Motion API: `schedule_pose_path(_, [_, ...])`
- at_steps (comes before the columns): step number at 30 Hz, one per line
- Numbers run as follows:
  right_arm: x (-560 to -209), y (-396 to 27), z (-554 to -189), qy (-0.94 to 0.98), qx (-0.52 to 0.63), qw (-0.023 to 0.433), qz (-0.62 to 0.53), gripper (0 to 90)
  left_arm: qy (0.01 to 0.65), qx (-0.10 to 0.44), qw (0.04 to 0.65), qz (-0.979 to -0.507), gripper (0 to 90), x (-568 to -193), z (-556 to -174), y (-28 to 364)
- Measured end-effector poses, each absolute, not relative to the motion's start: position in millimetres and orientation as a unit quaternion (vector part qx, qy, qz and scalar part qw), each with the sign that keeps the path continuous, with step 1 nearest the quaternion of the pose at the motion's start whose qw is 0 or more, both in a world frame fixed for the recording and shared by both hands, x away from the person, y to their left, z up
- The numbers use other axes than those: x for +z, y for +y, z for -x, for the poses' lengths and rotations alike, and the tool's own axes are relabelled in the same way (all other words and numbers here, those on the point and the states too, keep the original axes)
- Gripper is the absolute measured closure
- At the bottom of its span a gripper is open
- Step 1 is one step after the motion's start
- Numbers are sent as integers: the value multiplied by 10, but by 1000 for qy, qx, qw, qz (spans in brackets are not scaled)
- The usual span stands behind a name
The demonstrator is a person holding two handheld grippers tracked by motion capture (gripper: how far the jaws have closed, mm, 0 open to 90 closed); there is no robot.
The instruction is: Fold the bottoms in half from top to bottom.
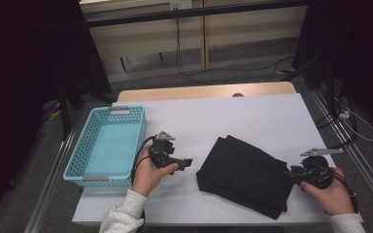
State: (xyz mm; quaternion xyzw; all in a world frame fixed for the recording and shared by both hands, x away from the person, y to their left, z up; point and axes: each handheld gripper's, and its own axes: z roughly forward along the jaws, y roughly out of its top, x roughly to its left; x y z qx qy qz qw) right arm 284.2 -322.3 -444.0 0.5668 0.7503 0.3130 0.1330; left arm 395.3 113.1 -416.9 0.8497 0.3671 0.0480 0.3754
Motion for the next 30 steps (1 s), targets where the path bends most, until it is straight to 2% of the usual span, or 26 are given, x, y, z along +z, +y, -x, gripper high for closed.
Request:
schedule_pose_path(1, [-4433,-3213,-2843,754,314,116,-565,770,367,48,375,-850,128,-4170,-3953,1131])
schedule_pose_path(2, [-4437,-3187,-2839,756,314,116,-563,802,368,48,375,-849,128,-4173,-3953,1129])
schedule_pose_path(5, [-4415,-3128,-2846,767,305,118,-553,848,367,48,373,-851,128,-4181,-3950,1118])
schedule_pose_path(10, [-4356,-3125,-2874,767,334,99,-538,862,366,47,374,-851,129,-4182,-3952,1110])
schedule_pose_path(16, [-4149,-3028,-2997,765,371,126,-512,865,367,50,369,-852,129,-4192,-3959,1119])
schedule_pose_path(18, [-4144,-2995,-3064,765,375,123,-509,865,367,51,370,-852,129,-4189,-3954,1118])
schedule_pose_path(23, [-4254,-2984,-3203,766,352,119,-524,862,368,50,366,-853,129,-4204,-3949,1111])
schedule_pose_path(30, [-4484,-3191,-3217,735,349,103,-572,853,365,48,366,-855,129,-4211,-3925,1086])
